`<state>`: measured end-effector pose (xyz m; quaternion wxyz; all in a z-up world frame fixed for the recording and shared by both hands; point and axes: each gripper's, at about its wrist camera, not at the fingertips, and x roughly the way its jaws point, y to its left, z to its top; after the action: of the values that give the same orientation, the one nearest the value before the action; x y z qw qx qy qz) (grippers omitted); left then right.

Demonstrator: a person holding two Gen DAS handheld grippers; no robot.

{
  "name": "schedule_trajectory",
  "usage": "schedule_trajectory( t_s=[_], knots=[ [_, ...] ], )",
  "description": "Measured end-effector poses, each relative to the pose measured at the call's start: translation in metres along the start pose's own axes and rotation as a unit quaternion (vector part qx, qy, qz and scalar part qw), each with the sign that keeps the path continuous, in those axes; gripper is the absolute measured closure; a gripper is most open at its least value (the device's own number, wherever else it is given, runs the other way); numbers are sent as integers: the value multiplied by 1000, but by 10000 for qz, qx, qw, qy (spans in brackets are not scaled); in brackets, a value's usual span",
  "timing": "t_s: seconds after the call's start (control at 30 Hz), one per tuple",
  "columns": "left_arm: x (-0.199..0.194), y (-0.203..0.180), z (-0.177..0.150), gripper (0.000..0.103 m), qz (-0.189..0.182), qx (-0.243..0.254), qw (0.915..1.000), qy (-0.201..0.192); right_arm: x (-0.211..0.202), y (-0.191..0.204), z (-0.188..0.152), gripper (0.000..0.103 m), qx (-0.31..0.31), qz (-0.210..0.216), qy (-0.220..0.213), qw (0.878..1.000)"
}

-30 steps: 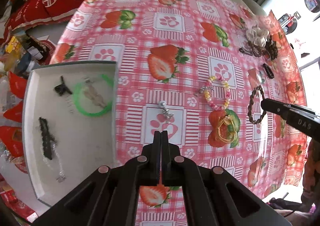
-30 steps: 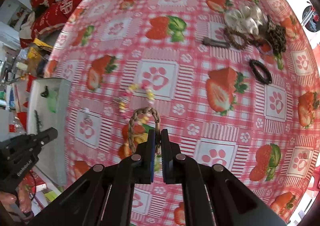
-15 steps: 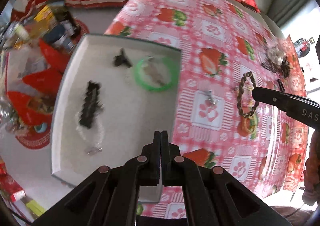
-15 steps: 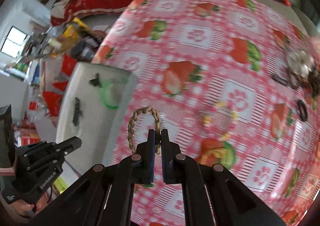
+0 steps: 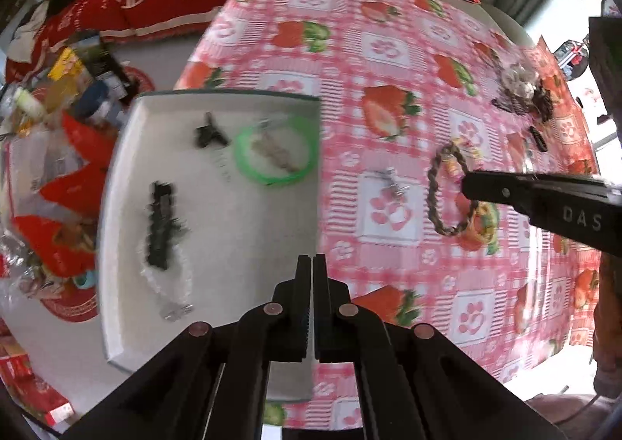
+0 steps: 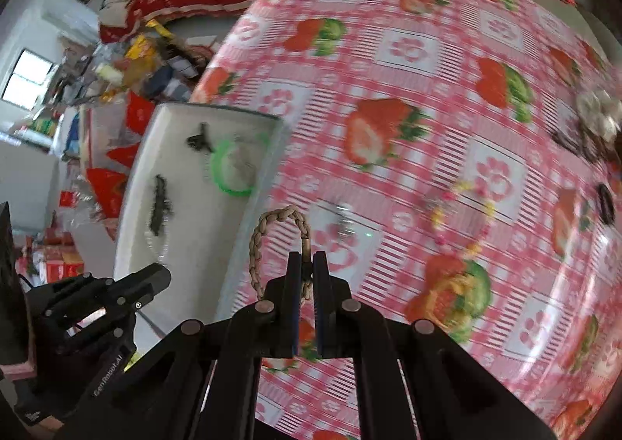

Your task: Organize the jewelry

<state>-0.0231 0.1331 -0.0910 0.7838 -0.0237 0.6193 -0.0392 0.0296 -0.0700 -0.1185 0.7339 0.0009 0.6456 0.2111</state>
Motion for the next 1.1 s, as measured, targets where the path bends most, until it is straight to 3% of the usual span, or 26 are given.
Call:
schedule_trajectory(
  t_s=[0.13,0.17,0.2,0.23,0.3,0.43,0.6,0.77,0.93,1.1],
  knots=[
    [9,-26,12,97,-110,162,9998,26,-14,-34,-9,97,328,-168,-90,9993],
    [11,-32,15,81,-93,221,9997,45,-18,-43,-11,97,424,-204,-123,9988],
    [14,-38,18,58,-48,280,9996,57,-21,-49,-12,97,491,-221,-144,9984],
    [14,-45,21,0,101,346,9993,-16,-24,-57,-14,97,587,-241,-173,9978],
    [6,-56,25,0,250,508,9979,-326,-29,-70,-17,97,732,-266,-217,9967],
    [8,-81,38,0,516,901,9938,-406,-35,-94,-23,97,988,-279,-283,9943],
    [45,-91,51,0,347,767,9961,249,-36,-113,-28,97,1151,-285,-284,9925],
    [76,-87,53,0,424,233,9979,422,-35,-127,-35,97,1234,-290,-246,9916],
    [107,-88,53,0,796,170,9947,621,-31,-142,-43,97,1359,-290,-162,9902],
    [122,-91,52,0,851,125,9937,719,-29,-151,-47,97,1414,-294,-101,9895]
  ],
)
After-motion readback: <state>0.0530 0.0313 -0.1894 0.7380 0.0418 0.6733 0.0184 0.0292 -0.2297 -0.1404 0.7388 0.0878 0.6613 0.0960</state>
